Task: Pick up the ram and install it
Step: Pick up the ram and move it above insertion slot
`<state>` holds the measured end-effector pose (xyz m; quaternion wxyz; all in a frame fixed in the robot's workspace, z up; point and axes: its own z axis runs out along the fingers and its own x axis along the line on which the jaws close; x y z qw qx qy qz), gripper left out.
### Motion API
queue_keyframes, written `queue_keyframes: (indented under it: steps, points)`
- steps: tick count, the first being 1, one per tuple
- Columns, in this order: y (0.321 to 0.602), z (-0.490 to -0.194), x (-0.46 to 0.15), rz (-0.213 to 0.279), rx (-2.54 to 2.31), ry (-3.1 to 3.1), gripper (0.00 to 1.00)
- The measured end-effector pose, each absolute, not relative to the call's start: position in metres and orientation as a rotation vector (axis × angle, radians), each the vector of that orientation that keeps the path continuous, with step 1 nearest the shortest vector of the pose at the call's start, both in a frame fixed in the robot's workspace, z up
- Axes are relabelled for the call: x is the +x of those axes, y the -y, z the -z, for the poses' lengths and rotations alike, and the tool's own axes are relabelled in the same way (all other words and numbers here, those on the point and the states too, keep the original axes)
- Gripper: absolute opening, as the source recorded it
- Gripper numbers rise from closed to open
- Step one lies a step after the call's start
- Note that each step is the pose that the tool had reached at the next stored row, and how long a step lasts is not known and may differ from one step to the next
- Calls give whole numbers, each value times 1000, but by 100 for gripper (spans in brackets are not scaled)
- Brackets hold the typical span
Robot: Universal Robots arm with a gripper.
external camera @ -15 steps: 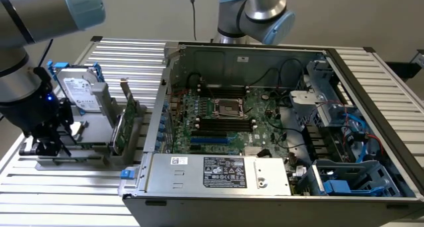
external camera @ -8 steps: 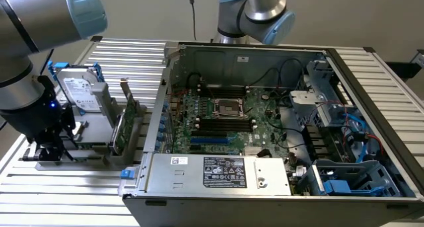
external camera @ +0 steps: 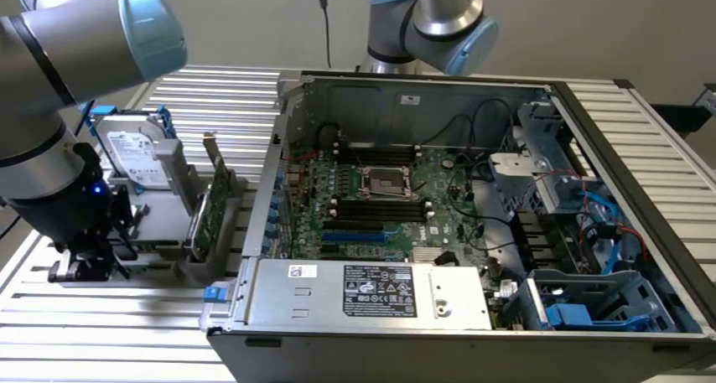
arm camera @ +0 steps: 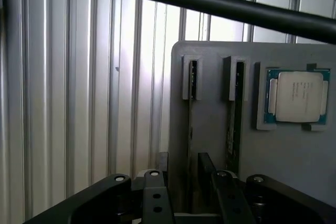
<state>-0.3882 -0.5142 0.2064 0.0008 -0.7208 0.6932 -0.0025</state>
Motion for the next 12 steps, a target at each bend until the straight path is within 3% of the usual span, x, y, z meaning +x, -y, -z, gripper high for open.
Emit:
queue_keyframes:
  steps: [6, 12]
  points:
    - [516, -203, -386, -1, -2258, -2174, 36]
    - [517, -203, -387, -42, -2231, -2164, 36]
